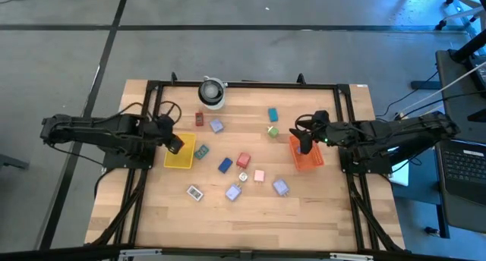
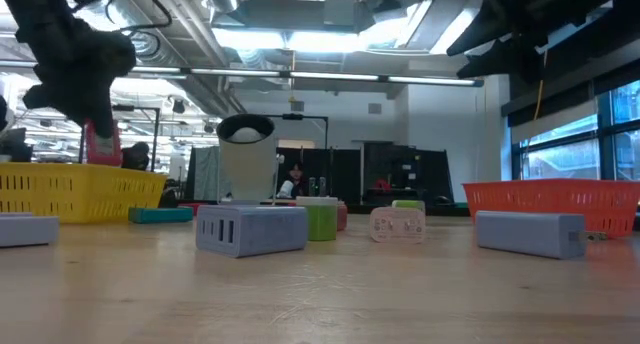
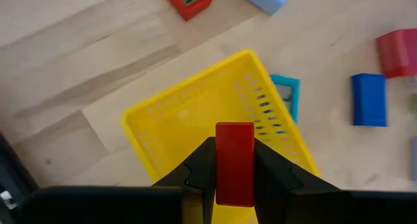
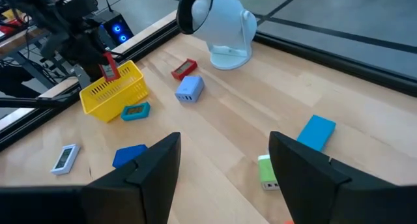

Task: Pick & Place Office items
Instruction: Put the right red digital clock into the yellow basket, then put the red digital clock into the yellow basket

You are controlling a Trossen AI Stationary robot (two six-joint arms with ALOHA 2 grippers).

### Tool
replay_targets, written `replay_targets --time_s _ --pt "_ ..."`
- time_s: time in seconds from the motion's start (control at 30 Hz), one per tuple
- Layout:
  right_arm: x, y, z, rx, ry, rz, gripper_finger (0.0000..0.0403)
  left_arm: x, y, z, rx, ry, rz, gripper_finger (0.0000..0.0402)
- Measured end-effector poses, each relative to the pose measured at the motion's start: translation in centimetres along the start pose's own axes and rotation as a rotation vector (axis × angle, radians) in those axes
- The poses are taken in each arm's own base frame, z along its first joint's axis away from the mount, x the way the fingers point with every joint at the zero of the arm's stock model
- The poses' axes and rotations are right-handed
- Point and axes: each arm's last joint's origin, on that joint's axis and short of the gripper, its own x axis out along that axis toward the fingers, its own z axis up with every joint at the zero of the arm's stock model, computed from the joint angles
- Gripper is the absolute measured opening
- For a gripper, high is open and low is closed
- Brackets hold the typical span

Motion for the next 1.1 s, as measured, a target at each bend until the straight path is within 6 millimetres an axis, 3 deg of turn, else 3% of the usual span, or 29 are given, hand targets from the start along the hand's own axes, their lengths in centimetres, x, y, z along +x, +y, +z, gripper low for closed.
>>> replay_targets --time_s 0.63,1.1 --pt "0.1 0.1 0.0 -0.046 -0.001 0.002 0.0233 3.6 -1.9 0.3 0.081 0.083 0.184 0.0071" --pt "0.1 0.1 -0.1 -0.058 0.014 0.019 0.0233 3.8 -2.3 0.3 0.165 0.102 0.140 0.0167"
